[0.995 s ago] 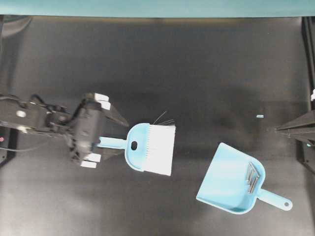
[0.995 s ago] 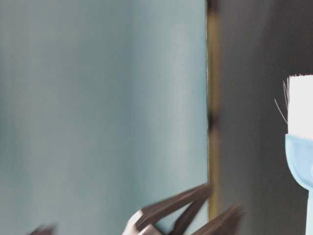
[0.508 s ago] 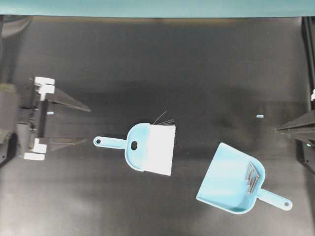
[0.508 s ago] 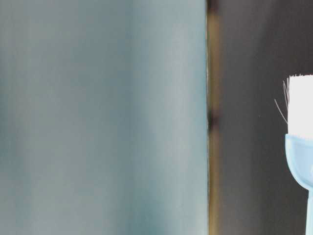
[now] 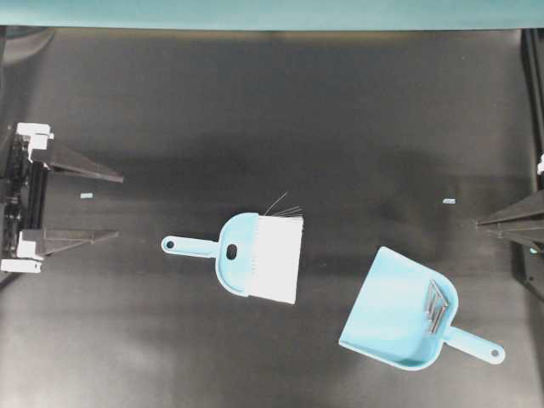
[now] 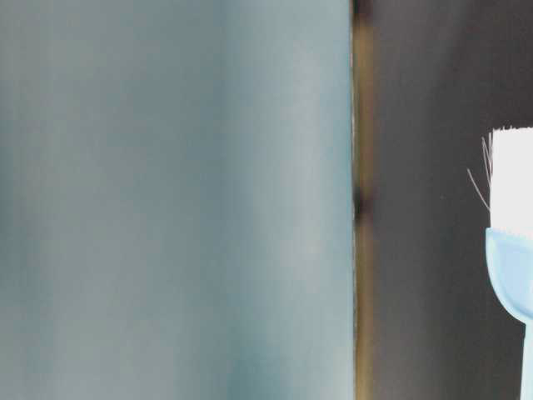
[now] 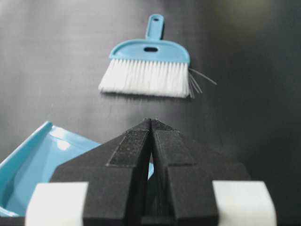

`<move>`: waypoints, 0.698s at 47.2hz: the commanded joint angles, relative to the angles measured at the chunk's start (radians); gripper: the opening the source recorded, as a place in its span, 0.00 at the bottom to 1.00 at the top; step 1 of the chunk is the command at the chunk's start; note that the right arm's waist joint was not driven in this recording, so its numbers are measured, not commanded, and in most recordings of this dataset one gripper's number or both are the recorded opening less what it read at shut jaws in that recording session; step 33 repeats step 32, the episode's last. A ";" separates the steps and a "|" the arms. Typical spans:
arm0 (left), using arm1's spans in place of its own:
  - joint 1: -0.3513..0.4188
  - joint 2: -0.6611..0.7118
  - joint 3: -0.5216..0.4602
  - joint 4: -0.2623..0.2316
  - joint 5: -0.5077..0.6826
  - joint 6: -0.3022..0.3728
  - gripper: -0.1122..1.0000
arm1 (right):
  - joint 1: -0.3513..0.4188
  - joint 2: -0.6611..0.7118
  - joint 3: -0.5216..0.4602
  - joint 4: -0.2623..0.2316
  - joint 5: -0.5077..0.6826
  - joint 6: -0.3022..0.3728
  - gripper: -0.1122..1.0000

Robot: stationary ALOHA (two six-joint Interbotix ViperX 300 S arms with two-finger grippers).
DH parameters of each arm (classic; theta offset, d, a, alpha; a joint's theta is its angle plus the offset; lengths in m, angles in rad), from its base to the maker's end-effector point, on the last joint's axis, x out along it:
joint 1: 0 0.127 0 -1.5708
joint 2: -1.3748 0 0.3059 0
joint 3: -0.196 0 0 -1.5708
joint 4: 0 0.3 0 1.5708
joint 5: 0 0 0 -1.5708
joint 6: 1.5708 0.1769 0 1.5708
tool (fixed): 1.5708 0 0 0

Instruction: Hold the dustpan with a person, while the left arm uses a hand brush to gather the screws into the dustpan.

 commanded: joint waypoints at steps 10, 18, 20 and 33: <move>-0.003 0.002 -0.002 0.002 -0.012 -0.008 0.82 | 0.000 0.005 -0.006 0.000 -0.006 -0.002 0.09; -0.005 -0.008 0.005 0.000 -0.012 -0.008 0.82 | 0.000 0.005 -0.006 0.000 -0.006 -0.002 0.09; -0.005 -0.011 0.006 0.002 -0.012 -0.008 0.82 | 0.000 0.005 -0.005 0.000 -0.008 -0.002 0.09; -0.003 -0.043 0.020 0.002 -0.011 -0.009 0.82 | 0.000 0.005 -0.006 0.000 -0.008 -0.002 0.09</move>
